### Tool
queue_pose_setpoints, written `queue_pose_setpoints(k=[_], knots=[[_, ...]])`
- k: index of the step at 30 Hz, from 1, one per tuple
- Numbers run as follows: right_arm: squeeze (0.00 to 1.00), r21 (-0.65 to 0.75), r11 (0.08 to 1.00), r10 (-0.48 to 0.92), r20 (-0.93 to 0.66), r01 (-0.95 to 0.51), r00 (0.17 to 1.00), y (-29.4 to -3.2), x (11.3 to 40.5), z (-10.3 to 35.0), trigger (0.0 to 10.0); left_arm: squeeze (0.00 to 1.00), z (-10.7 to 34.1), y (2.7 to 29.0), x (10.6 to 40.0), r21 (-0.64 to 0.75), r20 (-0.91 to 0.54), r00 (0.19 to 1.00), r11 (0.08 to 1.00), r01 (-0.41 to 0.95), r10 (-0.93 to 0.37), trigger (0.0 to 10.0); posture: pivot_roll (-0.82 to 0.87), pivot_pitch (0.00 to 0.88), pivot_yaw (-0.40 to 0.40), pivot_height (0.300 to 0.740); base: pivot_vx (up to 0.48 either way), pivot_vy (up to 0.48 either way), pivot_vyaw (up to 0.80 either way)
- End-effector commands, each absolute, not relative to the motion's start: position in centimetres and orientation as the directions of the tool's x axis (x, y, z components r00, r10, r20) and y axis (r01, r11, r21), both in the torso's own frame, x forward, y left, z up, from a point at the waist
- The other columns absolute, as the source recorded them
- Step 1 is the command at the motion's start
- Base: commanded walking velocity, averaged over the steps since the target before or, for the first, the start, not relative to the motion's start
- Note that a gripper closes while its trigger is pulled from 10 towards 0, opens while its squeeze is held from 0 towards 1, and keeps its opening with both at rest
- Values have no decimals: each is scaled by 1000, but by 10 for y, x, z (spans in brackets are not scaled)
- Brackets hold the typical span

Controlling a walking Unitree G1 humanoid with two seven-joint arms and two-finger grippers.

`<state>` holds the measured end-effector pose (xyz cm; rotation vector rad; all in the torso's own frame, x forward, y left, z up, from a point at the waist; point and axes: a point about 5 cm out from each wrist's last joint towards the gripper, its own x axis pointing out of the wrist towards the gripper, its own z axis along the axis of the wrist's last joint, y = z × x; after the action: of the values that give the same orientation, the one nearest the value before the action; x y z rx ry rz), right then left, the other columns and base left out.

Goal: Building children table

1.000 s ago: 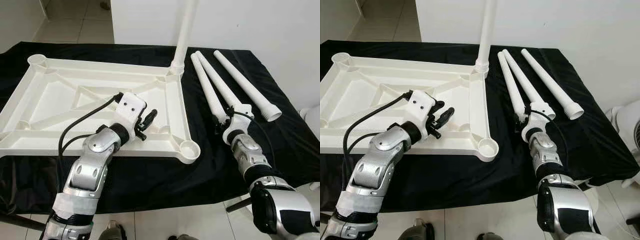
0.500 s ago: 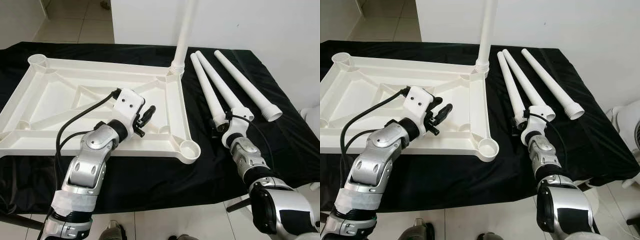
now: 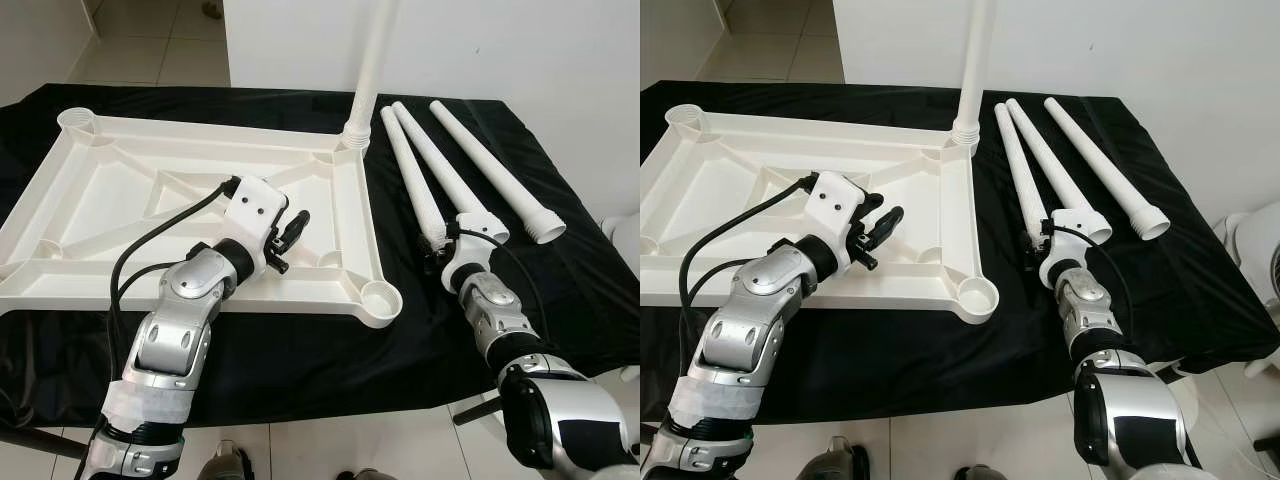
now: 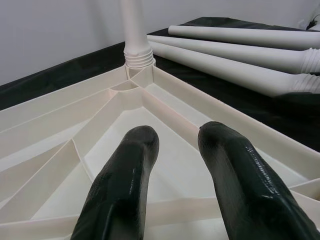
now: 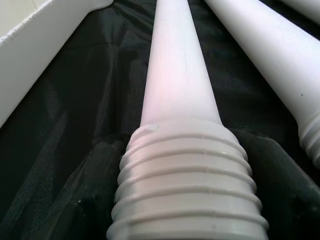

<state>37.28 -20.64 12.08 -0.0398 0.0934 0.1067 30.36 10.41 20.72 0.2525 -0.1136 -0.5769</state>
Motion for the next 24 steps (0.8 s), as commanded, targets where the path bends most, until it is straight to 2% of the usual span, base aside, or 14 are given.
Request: queue_pose_setpoints(k=[1, 6, 7, 8, 10, 14, 17, 21, 24], knots=[[0, -23, 996, 78, -165, -83, 983, -212, 367, 107, 0, 0, 210, 105, 305, 271, 57, 863, 840, 471, -502, 10000, 84, 98, -62, 740, 0, 0, 0], [0, 1, 996, 86, -131, -87, 988, -212, 367, 110, 0, 0, 210, 106, 307, 283, 59, 866, 840, 462, -496, 10000, 85, 94, -66, 740, 0, 0, 0], [0, -16, 995, 101, -35, -102, 994, -209, 369, 121, 7176, 0, 211, 107, 307, 299, 65, 868, 839, 454, -493, 10000, 84, 93, -67, 740, 0, 0, 0], [0, -24, 995, 95, 60, -94, 994, -207, 369, 132, 10000, 0, 211, 108, 308, 299, 67, 869, 840, 452, -491, 10000, 84, 93, -67, 740, 0, 0, 0], [0, -30, 998, 56, 183, -51, 982, -205, 369, 146, 10000, 0, 210, 109, 308, 265, 59, 857, 836, 480, -511, 10000, 80, 87, -68, 740, 0, 0, 0], [0, -62, 997, 50, 262, -35, 964, -203, 367, 154, 10000, 0, 212, 109, 308, 285, 67, 855, 831, 477, -514, 10000, 79, 87, -69, 740, 0, 0, 0], [0, -54, 994, 111, 341, -99, 933, -195, 364, 164, 10000, 0, 211, 110, 310, 273, 70, 851, 831, 485, -520, 10000, 69, 80, -65, 740, 0, 0, 0], [0, -47, 992, 126, 402, -117, 907, -193, 363, 174, 10000, 0, 211, 110, 311, 273, 71, 846, 826, 493, -529, 10000, 68, 78, -59, 740, 0, 0, 0], [0, -49, 990, 140, 513, -134, 847, -189, 362, 198, 10000, 0, 211, 110, 312, 263, 59, 830, 811, 523, -554, 10000, 68, 73, -51, 740, 0, 0, 0]])
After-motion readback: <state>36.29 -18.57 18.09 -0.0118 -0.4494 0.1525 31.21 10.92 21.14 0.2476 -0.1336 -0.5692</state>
